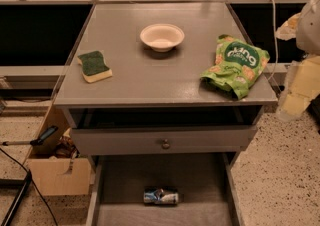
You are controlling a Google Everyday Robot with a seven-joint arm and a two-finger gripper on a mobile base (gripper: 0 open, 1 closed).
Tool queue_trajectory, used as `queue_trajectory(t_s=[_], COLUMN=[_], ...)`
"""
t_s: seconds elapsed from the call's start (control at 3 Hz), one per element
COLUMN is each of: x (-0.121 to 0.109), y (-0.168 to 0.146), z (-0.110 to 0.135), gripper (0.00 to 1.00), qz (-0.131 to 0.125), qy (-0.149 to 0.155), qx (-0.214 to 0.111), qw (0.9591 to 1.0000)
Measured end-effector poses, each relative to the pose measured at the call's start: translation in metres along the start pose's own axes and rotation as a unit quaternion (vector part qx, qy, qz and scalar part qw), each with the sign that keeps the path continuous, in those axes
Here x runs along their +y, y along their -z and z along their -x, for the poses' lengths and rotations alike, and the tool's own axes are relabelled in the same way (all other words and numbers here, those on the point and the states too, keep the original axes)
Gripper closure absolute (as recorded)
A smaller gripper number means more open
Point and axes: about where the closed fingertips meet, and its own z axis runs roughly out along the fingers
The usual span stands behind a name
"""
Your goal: Pick redbull can from middle drawer and place on counter
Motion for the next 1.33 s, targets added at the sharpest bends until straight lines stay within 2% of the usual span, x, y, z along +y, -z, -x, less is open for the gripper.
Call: queue_trajectory(t_s=[0.33, 0.67, 1.0, 1.33], x=[0.0, 0.011, 0.032, 0.063], y=[0.0, -0.006, -0.027, -0.067], z=[0.0, 0.002, 0.006, 0.007], gripper=[0.0, 0.0, 0.0, 0.0], qz=[0.0, 0.01, 0.035, 0.071], qy=[0.0, 0.006, 0.011, 0.026], qx=[0.0, -0.015, -0.042, -0.108], qw=[1.0, 0.9998, 0.9985, 0.9912])
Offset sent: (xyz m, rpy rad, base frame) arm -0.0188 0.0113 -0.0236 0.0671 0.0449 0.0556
